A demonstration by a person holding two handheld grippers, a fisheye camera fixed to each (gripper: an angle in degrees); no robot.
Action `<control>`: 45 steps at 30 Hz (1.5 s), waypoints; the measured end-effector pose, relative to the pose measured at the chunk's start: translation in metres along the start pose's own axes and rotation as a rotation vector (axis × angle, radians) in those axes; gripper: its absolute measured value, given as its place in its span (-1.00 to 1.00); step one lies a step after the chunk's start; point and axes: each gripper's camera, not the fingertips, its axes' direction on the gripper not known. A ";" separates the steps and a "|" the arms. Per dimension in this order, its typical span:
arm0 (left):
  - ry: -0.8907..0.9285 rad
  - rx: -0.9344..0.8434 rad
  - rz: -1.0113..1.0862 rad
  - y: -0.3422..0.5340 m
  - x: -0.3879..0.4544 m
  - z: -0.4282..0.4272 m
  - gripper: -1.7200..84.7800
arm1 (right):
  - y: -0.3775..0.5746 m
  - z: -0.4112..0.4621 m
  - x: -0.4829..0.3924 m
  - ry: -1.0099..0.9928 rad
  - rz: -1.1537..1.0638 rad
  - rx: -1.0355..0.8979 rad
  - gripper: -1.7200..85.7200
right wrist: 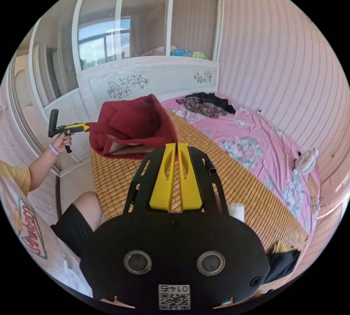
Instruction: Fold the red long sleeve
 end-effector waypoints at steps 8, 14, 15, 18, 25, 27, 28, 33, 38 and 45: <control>0.161 -0.263 -0.253 0.158 0.071 0.026 -0.98 | 0.291 0.009 0.024 -0.130 0.536 -0.404 -0.75; 0.047 -0.319 -0.161 0.165 0.101 0.004 -0.98 | 0.348 -0.025 0.025 -0.060 0.675 -0.294 -0.71; 0.029 -0.324 -0.163 0.167 0.103 -0.001 -0.98 | 0.349 -0.025 0.025 -0.051 0.668 -0.291 -0.71; 0.022 -0.327 -0.182 0.176 0.107 -0.013 -0.98 | 0.343 -0.019 0.022 -0.027 0.612 -0.278 -0.69; 0.073 -0.286 -0.237 0.191 0.108 -0.043 -0.98 | 0.342 -0.017 0.021 -0.093 0.405 -0.448 -0.89; 0.089 -0.249 -0.195 0.180 0.114 -0.056 -0.98 | 0.340 -0.062 0.042 -0.308 0.468 -0.278 -0.91; 0.092 -0.229 -0.147 0.166 0.121 -0.065 -0.98 | 0.338 -0.077 0.049 -0.350 0.490 -0.212 -0.91; 0.080 0.015 -0.006 0.087 0.156 -0.117 -0.98 | 0.281 -0.216 0.081 -0.417 0.437 0.189 -0.93; 0.169 0.374 0.073 0.022 0.196 -0.197 -0.98 | 0.237 -0.370 0.078 -0.427 0.327 0.610 -0.94; 0.215 0.498 0.131 -0.030 0.256 -0.270 -0.98 | 0.222 -0.551 0.027 -0.195 0.163 0.842 -0.94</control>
